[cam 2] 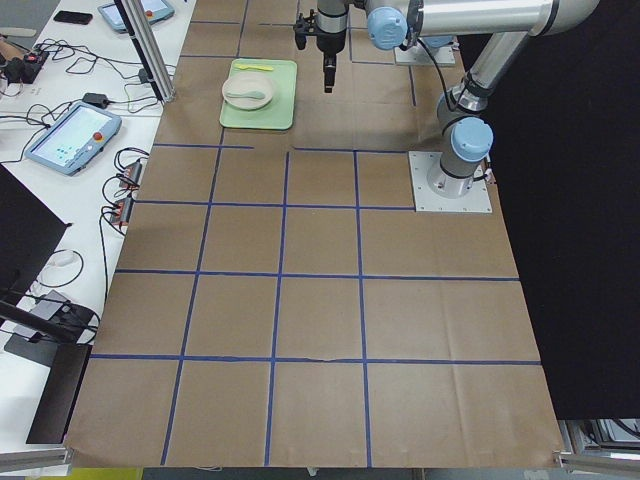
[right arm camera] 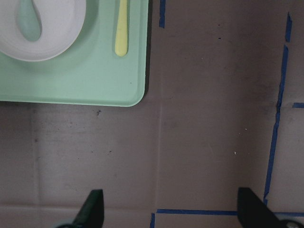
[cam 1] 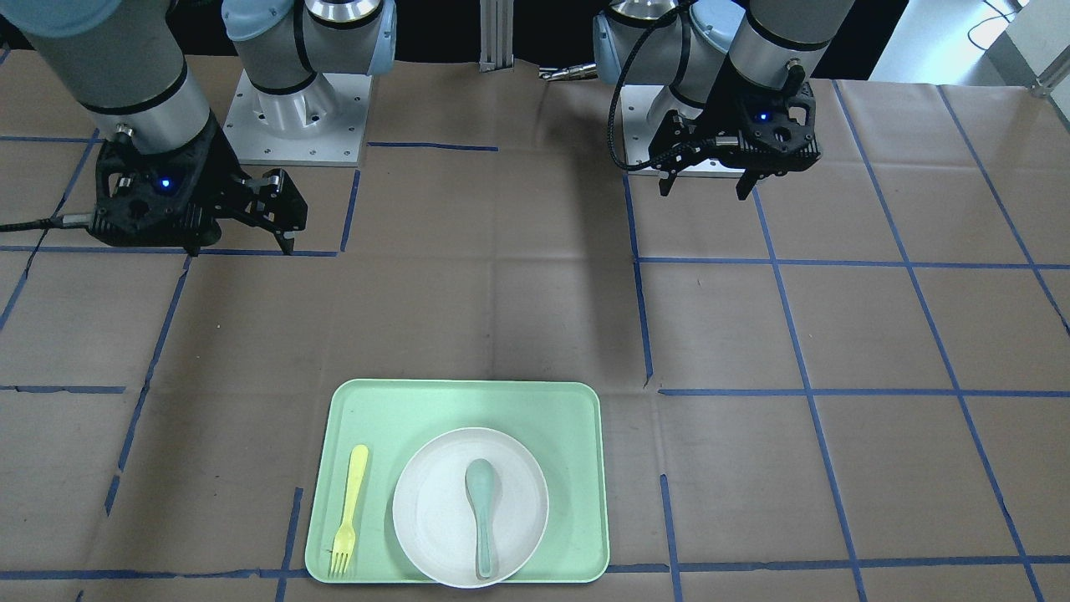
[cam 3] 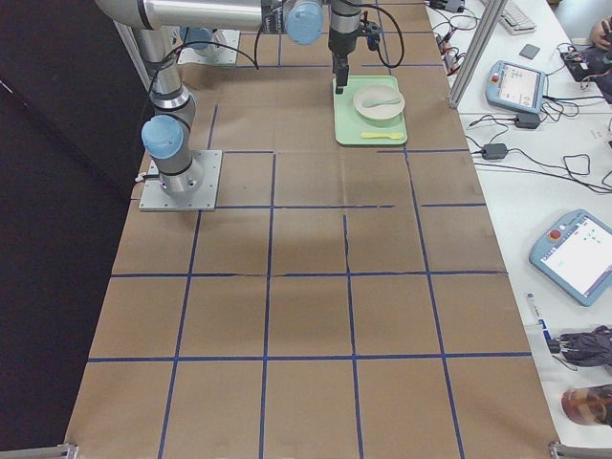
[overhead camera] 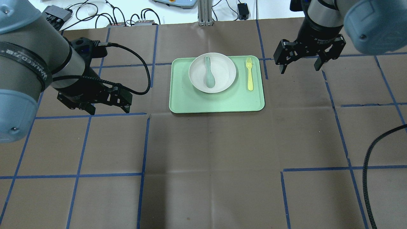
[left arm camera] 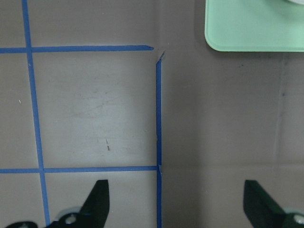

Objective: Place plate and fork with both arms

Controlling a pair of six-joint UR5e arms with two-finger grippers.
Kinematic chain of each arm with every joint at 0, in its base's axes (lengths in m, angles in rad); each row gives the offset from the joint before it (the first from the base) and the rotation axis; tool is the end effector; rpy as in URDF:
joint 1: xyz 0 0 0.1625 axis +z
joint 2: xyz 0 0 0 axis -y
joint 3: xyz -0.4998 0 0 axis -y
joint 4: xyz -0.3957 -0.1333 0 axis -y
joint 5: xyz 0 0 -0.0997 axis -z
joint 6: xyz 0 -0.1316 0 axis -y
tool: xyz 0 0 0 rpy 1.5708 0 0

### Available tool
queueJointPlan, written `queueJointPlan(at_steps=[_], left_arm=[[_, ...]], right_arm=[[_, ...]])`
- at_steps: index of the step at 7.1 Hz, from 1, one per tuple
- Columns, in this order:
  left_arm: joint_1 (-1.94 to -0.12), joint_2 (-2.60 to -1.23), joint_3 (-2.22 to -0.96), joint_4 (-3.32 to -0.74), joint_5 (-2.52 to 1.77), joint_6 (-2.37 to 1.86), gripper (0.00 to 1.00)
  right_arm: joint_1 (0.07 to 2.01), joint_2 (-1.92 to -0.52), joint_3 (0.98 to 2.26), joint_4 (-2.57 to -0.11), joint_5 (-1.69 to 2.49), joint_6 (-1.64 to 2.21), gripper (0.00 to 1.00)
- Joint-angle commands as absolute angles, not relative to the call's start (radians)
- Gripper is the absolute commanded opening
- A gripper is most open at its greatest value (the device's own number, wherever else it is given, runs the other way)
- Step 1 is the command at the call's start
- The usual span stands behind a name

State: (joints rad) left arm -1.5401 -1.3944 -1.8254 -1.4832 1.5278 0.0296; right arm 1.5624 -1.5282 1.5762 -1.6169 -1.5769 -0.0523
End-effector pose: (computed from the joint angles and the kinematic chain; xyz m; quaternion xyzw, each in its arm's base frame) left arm -0.1264 -0.4118 0.4931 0.0004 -0.9998 0.0053 0.0213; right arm 0.1282 -0.5171 0.5111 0.0220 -0.9998 -0.0010 0.0030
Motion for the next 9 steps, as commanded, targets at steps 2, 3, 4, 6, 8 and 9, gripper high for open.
queueJointPlan(at_steps=[2, 3, 4, 6, 8, 9], left_arm=[[-1.540, -1.394, -1.825, -1.488, 1.528, 0.009, 1.00], [-1.540, -1.393, -1.825, -1.494, 1.528, -0.024, 1.00], [-1.540, -1.393, -1.825, -1.494, 1.528, -0.034, 1.00], [-1.540, -1.393, -1.825, -1.496, 1.528, -0.034, 1.00], [-1.540, -1.393, -1.825, -1.496, 1.531, -0.034, 1.00], [-1.540, -1.393, -1.825, -1.497, 1.531, -0.034, 1.00]], right_arm=[[1.565, -1.577, 1.617, -1.605, -1.577, -0.018, 1.00], [1.565, -1.578, 1.618, -1.606, -1.577, -0.018, 1.00], [1.565, -1.578, 1.618, -1.609, -1.575, -0.018, 1.00], [1.565, -1.578, 1.618, -1.609, -1.574, -0.018, 1.00], [1.565, -1.577, 1.617, -1.615, -1.574, -0.018, 1.00], [1.565, -1.577, 1.617, -1.615, -1.574, -0.018, 1.00]])
